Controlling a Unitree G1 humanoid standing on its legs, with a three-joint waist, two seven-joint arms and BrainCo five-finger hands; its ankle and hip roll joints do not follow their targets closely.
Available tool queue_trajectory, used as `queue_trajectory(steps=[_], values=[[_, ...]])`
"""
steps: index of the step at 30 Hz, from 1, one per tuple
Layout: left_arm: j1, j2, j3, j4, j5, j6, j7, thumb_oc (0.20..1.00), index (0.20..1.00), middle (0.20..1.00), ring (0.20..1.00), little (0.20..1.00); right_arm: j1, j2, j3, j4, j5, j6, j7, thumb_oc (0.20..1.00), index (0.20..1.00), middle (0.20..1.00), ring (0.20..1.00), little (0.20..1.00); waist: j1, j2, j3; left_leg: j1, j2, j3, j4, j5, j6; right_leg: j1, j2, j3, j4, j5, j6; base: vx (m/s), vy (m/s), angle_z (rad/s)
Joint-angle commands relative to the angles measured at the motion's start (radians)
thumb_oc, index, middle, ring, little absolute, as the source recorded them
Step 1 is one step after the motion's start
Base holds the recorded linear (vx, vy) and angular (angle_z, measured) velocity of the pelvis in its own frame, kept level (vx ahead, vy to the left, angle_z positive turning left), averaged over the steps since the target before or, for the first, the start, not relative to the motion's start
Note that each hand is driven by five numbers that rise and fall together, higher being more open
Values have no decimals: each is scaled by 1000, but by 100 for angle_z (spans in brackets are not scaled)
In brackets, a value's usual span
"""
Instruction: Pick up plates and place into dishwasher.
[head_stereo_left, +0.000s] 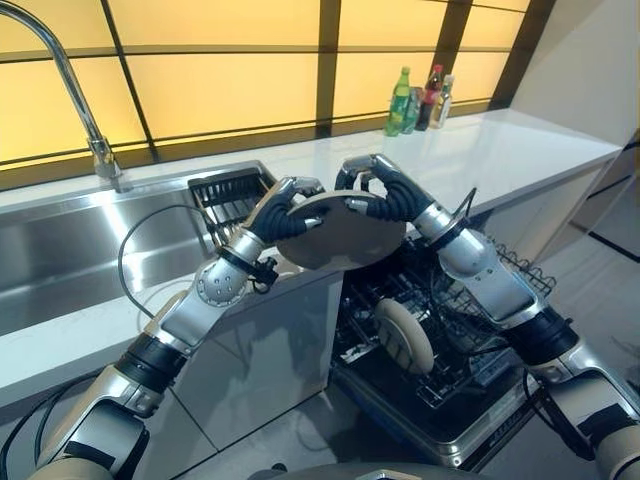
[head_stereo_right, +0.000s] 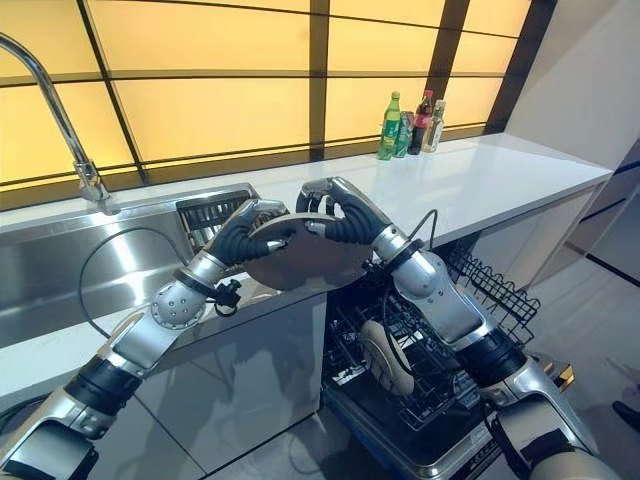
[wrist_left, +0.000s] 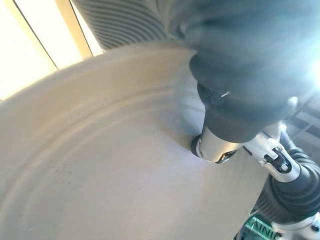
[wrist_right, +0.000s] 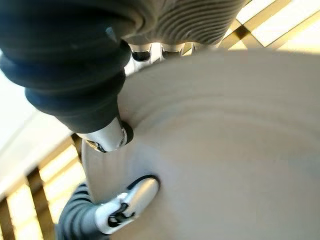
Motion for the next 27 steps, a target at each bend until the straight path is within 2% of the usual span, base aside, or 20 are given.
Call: queue_trajectory(steps=[1,3,4,5,9,20,27], values=[[-120,11,22,-88,-17,-88,77,200,200,200,200,200,-125,-145,33,114,-71,130,-16,200,200,200,200,200,17,8,59,70,-23,28,23,-214,11,26,-63,39,26,-134,85,-8,-12,-5],[-117,10,25,-82,-19,-82,70,200,200,200,200,200,-125,-144,25,119,-60,131,-48,200,200,200,200,200,14,8,60,72,-22,29,22,-215,10,27,-61,41,24,-133,85,-3,-8,-2],[-110,7,29,-82,-24,-73,63,385,385,385,385,385,-118,-140,13,124,-74,129,-65,200,200,200,200,200,14,8,59,73,-21,30,21,-216,9,27,-60,43,23,-133,85,0,0,0],[-102,5,34,-85,-35,-61,51,1000,1000,1000,1000,1000,-112,-138,1,131,-85,125,-79,200,200,200,200,200,13,9,59,73,-22,29,21,-216,10,27,-59,45,22,-133,86,0,0,0],[-63,3,51,-104,-72,-60,4,1000,1000,1000,1000,1000,-91,-163,-47,134,-122,131,-123,200,200,200,200,200,11,9,56,71,-20,32,20,-215,10,24,-57,47,21,-131,88,0,0,0],[70,59,113,-177,-198,-81,-152,1000,1000,1000,1000,1000,-55,-332,-203,216,-196,132,-237,200,200,200,200,200,14,8,62,63,-25,35,24,-216,19,14,-46,57,24,-129,85,-2,-1,0],[106,73,110,-192,-262,-89,-200,1000,1000,1000,1000,1000,-59,-398,-211,314,-211,177,-252,200,200,200,200,200,20,9,59,63,-25,34,22,-217,20,15,-44,59,20,-127,88,-7,-12,-8]])
